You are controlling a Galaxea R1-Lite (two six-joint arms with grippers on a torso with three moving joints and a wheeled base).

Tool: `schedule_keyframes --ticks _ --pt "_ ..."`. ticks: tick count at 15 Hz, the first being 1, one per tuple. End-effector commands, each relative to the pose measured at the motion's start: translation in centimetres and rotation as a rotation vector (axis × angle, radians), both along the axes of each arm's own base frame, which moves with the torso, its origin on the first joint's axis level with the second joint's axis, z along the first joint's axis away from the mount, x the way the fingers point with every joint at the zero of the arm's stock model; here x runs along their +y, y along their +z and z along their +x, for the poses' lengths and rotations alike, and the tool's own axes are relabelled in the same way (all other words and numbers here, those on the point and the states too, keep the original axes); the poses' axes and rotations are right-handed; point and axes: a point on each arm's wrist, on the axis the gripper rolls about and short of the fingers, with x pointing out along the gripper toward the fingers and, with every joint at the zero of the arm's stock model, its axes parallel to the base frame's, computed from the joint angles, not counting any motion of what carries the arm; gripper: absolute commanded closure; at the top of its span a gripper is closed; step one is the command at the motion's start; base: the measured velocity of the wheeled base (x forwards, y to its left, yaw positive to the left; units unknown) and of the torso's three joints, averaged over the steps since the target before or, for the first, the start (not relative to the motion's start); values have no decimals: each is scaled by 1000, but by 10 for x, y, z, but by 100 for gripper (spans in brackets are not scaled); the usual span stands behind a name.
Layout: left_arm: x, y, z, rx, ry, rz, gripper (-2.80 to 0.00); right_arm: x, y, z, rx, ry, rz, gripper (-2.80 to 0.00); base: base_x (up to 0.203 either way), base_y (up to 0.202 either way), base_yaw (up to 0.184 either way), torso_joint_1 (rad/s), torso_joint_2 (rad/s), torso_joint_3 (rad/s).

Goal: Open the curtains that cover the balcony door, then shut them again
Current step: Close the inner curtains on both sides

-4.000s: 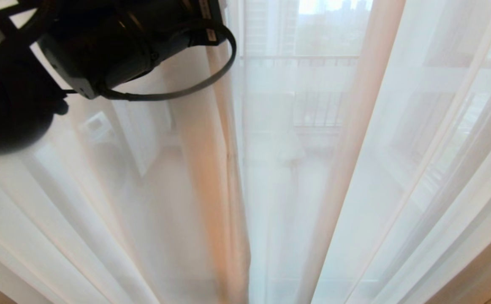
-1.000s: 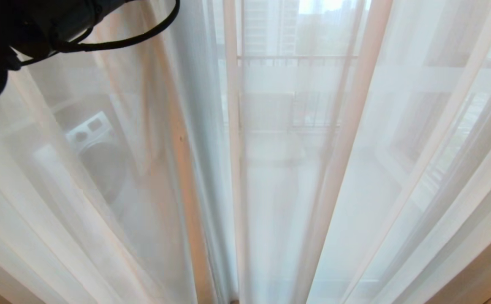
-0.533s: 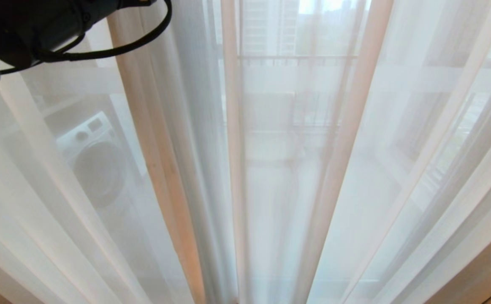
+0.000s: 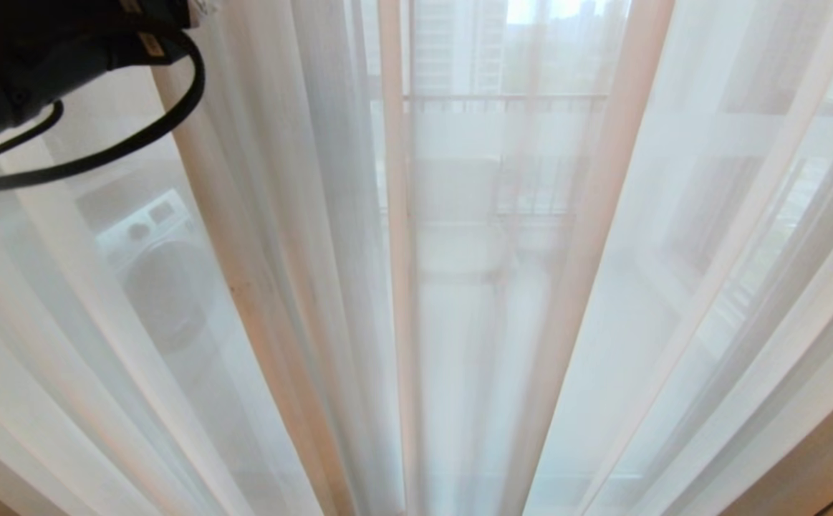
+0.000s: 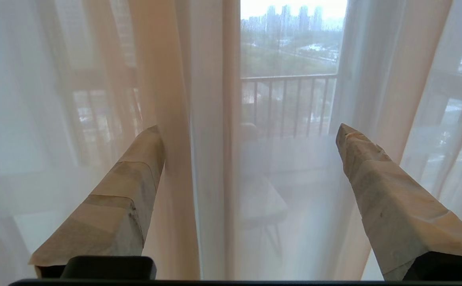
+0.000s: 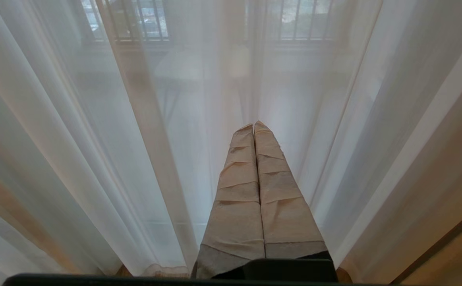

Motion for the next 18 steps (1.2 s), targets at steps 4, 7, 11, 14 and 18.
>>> schedule_keyframes --ticks 4,7,11,14,18 --pt "33 -6 -59 -42 21 -31 -280 0 0 0 0 -1 0 0 0 0 0 0 0 0" --pt "45 -12 -80 -52 31 -40 -280 0 0 0 -1 1 1 0 0 0 0 0 0 0" --pt "59 -18 -105 -32 43 -34 -280 0 0 0 -1 1 0 0 0 0 0 0 0 0" --pt "63 -18 -114 -40 42 -38 0 0 0 0 -1 1 0 0 0 0 0 0 0 0" --pt "73 -22 -131 -21 48 -31 0 0 0 0 -1 1 0 0 0 0 0 0 0 0"
